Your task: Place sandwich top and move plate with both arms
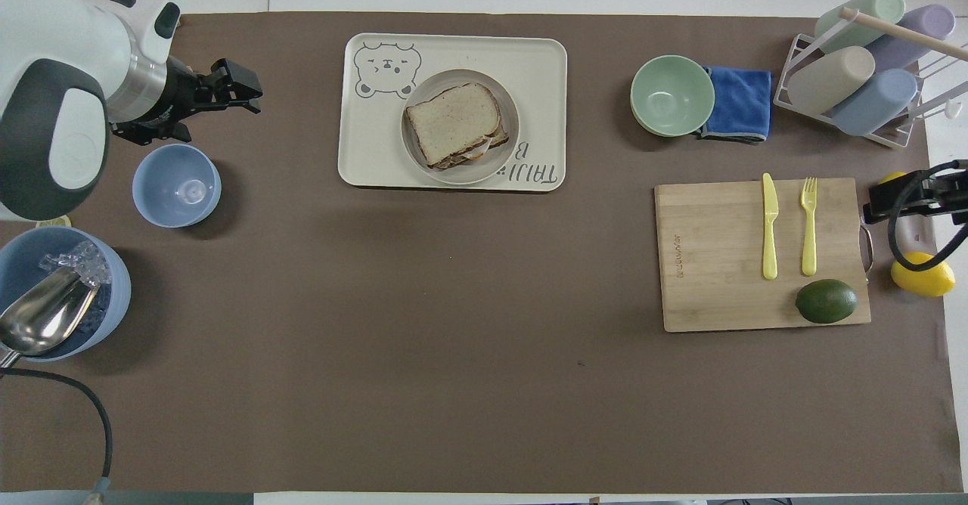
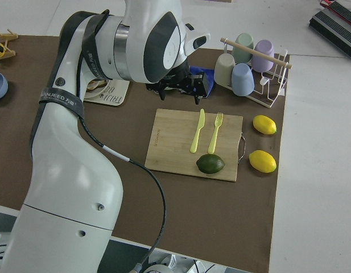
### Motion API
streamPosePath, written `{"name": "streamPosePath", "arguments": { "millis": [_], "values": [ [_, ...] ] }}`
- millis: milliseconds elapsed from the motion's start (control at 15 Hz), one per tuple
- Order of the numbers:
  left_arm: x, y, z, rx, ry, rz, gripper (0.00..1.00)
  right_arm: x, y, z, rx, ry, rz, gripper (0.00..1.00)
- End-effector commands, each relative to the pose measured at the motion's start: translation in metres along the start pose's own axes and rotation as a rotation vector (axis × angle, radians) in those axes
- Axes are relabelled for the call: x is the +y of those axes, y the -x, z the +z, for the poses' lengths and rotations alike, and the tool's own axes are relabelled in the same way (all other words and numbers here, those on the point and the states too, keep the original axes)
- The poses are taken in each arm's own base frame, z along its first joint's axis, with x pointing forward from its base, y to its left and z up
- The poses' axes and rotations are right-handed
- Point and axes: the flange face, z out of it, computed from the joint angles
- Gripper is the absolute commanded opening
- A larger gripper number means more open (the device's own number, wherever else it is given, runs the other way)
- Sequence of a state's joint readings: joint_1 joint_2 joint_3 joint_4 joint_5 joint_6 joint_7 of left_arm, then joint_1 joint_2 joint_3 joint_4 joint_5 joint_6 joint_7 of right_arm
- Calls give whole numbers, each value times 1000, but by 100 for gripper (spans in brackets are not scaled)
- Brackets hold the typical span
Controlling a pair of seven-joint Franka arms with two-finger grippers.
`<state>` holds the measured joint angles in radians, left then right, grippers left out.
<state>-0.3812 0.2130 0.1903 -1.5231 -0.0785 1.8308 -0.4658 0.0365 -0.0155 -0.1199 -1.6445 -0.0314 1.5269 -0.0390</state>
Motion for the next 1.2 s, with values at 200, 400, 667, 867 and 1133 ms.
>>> {"name": "streamPosePath", "arguments": {
  "millis": [200, 400, 667, 867, 1133],
  "values": [
    [-56, 35, -66, -85, -33, 108, 100, -1, 7, -1, -3, -26, 17, 100],
    [-80, 49, -92, -125, -34, 159, 100, -1, 7, -1, -3, -26, 17, 100],
    [-93, 69, -96, -226, -50, 261, 100, 0, 7, -1, -3, -27, 19, 100],
    [-80, 78, -79, -205, -47, 295, 100, -1, 7, -1, -3, -26, 17, 100],
    [-67, 70, -75, -134, -27, 300, 100, -1, 7, -1, -3, -26, 17, 100]
  ]
}}
